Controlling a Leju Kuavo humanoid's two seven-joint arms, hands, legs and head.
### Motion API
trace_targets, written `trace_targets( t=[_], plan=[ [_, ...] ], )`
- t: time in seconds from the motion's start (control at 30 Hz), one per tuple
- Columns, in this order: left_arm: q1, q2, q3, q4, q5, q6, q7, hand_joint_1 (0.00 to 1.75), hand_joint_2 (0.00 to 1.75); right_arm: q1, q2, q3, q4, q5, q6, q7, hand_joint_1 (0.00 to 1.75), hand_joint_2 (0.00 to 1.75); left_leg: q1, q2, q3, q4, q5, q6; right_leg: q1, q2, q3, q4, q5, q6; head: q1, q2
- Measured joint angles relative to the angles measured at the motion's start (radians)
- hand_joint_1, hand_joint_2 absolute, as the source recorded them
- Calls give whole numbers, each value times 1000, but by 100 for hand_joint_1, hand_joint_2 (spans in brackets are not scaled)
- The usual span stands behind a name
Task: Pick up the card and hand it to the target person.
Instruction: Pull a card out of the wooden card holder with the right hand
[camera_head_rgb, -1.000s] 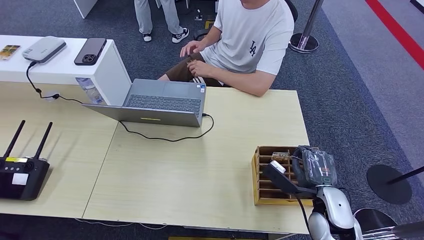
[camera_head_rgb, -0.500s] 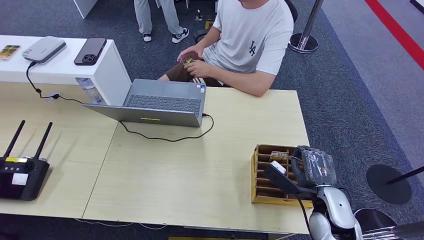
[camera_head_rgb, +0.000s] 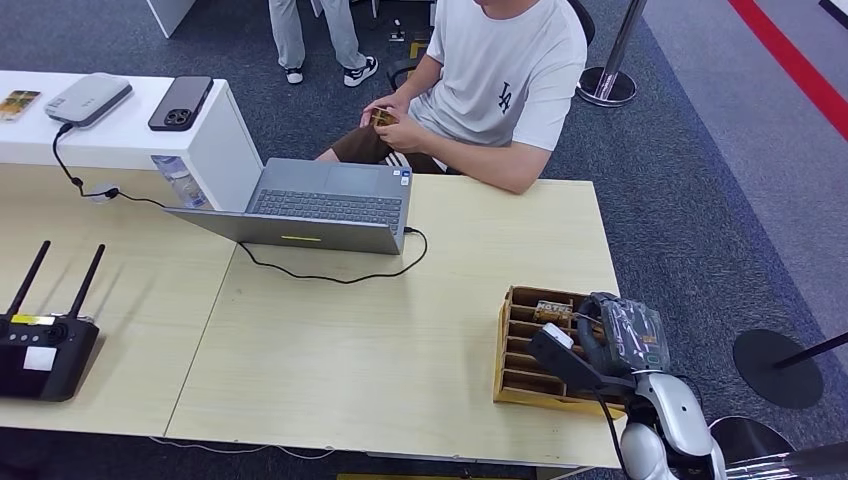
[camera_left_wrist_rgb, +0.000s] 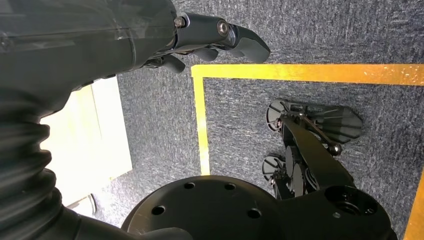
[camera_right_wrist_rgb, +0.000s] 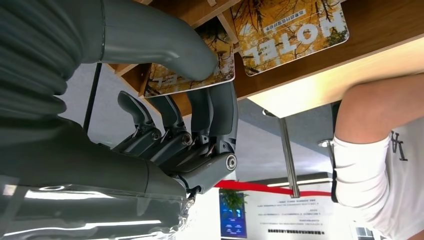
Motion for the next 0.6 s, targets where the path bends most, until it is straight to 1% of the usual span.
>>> trace_targets(
  t=[0.6],
  plan=[
    [1,4,-1,0,0,4,2,0,175,14,-11,-9,-23,6,32,24,150,175,0,-1,2,0,0,0,0,0,2,0,0,0,0,0]
  ],
)
